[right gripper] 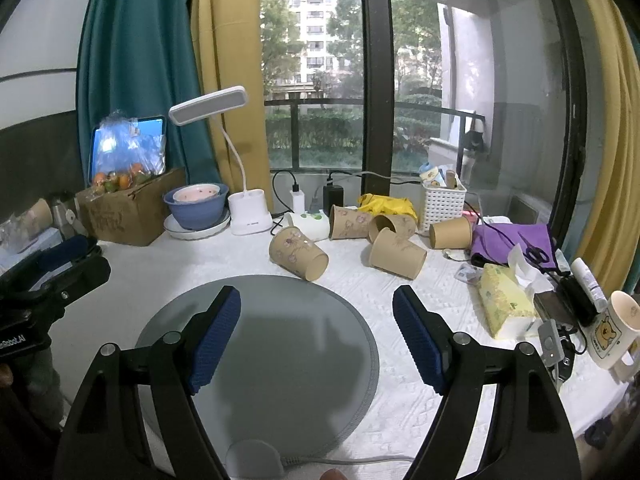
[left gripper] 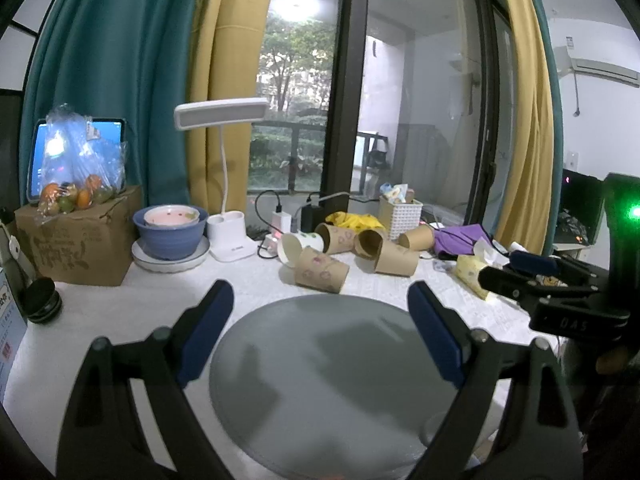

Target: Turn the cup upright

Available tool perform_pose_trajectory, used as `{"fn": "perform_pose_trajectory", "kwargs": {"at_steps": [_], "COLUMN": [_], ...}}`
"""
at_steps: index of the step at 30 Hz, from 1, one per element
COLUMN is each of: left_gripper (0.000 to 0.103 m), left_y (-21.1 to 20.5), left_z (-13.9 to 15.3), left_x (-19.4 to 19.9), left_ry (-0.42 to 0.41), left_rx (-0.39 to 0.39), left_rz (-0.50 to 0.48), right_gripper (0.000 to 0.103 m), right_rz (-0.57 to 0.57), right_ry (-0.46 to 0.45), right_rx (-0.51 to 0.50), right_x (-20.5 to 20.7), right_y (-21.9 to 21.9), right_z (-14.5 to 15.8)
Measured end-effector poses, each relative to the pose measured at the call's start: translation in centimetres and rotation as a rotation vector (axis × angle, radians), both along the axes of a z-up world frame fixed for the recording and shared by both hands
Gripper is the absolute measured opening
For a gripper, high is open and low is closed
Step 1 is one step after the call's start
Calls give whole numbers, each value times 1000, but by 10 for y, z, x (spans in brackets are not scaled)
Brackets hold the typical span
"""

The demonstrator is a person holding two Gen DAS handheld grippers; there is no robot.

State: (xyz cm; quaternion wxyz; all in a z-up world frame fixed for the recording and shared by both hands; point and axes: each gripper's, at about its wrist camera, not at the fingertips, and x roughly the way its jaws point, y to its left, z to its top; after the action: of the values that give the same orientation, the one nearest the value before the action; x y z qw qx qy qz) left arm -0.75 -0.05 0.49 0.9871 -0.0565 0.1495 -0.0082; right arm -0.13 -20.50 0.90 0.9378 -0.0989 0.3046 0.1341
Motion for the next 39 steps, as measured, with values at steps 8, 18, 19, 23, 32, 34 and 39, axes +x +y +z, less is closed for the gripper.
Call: {"fn": "perform_pose_trajectory", "kwargs": {"at_steps": [8,18,19,23,32,34,39], "left_gripper": [90,90,90,90,90,90,90], "left_y": [-2,-1,-2,-1,-1,-1,-1], "left_z": [0,0,0,0,-1,-1,0], "left_x": [-1,0,0,-1,-1,-1,-1], "left_ry": [-1,-3,-3,-3,-3,-3,-3], "left_rx": [1,-2,-2,-4,-8,-8,-9], "left_rz": [0,2,3,3,6,5,5], "right_gripper": [81,81,81,81,81,81,81], "right_rz": [-3,-3,-4,-3,-3,-3,-5], "right_ry": [-5,-8,-8,-8,-11,-10,-11], "right_rx": [-1,1,1,1,2,2,3], "right_x": [0,1,1,1,0,0,1], "right_y": [-1,-4,-5,-6,-6,-6,-7], "right_z": [3,5,6,5,5,5,6]}}
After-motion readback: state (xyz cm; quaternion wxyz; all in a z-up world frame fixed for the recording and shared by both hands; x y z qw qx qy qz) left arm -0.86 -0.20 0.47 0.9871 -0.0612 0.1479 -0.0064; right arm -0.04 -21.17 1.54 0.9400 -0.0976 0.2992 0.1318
